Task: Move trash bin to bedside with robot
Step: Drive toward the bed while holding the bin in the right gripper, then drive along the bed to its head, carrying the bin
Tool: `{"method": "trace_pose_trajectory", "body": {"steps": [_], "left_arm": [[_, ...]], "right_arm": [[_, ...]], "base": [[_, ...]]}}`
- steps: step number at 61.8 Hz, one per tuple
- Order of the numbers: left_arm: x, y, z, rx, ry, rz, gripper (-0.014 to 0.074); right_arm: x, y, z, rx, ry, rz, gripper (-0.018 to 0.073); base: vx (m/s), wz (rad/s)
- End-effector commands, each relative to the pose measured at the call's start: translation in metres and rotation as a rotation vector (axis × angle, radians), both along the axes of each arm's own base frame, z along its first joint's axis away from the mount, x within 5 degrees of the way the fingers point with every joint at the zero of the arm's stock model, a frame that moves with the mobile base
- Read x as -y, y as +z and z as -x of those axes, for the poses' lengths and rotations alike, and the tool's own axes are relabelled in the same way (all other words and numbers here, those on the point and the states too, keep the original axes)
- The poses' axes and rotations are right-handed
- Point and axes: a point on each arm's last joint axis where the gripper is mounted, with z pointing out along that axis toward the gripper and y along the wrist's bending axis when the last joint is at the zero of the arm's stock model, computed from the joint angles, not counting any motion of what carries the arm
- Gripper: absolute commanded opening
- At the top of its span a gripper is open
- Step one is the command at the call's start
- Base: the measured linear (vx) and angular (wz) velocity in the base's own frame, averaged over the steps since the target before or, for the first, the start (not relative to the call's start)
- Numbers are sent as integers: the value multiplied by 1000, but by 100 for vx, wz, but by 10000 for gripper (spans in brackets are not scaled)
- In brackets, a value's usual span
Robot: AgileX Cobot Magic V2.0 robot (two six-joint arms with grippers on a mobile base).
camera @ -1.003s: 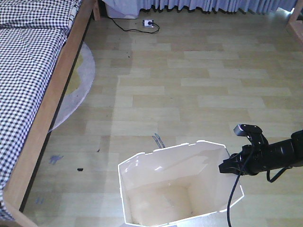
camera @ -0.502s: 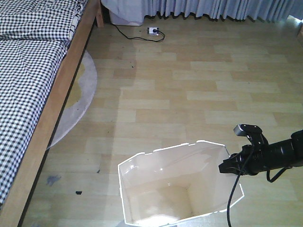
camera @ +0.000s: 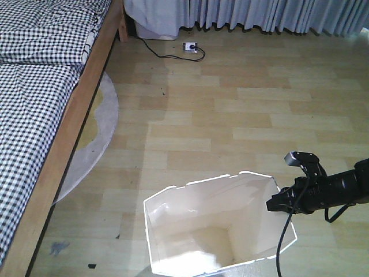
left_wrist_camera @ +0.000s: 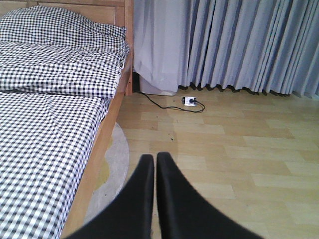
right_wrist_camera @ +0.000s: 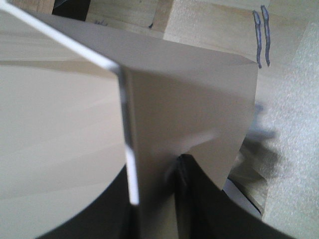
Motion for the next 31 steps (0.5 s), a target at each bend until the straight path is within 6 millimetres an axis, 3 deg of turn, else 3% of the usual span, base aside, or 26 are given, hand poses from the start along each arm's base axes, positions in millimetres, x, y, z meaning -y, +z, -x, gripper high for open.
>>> {"method": "trace_pose_trajectory", "body": {"steps": [1, 31], "left_arm": [[0, 3, 0, 72, 4, 9, -6], [0, 3, 0, 72, 4, 9, -6]], "right_arm": [[-12, 31, -9, 82, -4, -213, -3], [-12, 31, -9, 82, -4, -213, -3]], "base": [[26, 0], [26, -2]]}}
